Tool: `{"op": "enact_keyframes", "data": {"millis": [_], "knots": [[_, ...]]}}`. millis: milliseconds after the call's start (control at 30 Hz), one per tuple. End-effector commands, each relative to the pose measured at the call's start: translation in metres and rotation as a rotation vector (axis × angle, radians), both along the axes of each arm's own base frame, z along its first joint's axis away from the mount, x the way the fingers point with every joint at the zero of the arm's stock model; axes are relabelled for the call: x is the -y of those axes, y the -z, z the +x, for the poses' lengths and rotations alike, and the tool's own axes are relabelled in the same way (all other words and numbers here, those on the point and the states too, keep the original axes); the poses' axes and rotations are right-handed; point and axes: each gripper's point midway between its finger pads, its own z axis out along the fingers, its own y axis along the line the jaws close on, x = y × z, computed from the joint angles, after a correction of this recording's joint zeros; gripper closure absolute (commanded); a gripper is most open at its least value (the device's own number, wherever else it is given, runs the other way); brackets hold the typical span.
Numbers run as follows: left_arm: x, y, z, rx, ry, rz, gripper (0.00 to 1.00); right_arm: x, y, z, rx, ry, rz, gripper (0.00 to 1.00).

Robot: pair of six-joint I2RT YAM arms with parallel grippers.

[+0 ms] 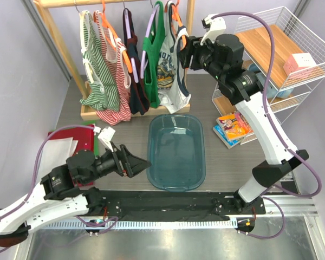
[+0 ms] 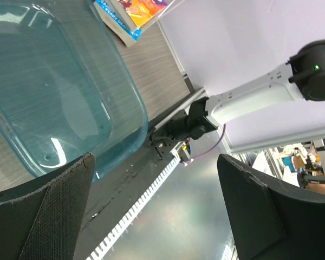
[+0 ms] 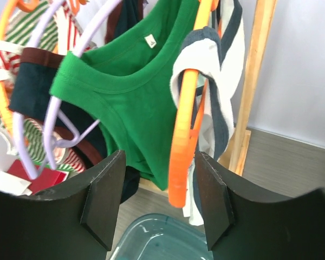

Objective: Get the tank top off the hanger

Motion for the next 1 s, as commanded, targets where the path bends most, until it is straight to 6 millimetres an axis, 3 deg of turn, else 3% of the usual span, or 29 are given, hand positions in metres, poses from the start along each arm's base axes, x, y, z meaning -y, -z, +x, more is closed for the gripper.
{"op": "enact_keyframes", "data": {"millis": [0, 100, 333, 467, 833, 967], "knots": [[0.005, -0.021, -0.008, 0.008, 0.045, -0.053, 0.06, 0.012, -0.022, 0.003, 0.064, 0.019, -0.018, 0.4], [0.002, -0.021, -0.009, 0.006, 0.046, -0.053, 0.06, 0.02, -0.019, 0.013, 0.066, 0.048, -0.038, 0.43], [-0.002, -0.032, -0.01, 0.023, 0.039, -0.082, 0.06, 0.005, -0.022, 0.024, 0.072, -0.013, -0.018, 0.46], [0.0, -0.036, -0.011, 0.027, 0.051, -0.074, 0.06, 0.003, -0.023, 0.034, 0.071, -0.004, 0.004, 0.55], [-0.002, -0.048, -0.012, 0.046, 0.058, -0.089, 0.06, -0.016, -0.025, 0.043, 0.078, -0.069, 0.054, 0.6], [-0.003, -0.048, -0.013, 0.043, 0.054, -0.087, 0.06, -0.022, -0.027, 0.046, 0.079, -0.084, 0.087, 0.67]]}}
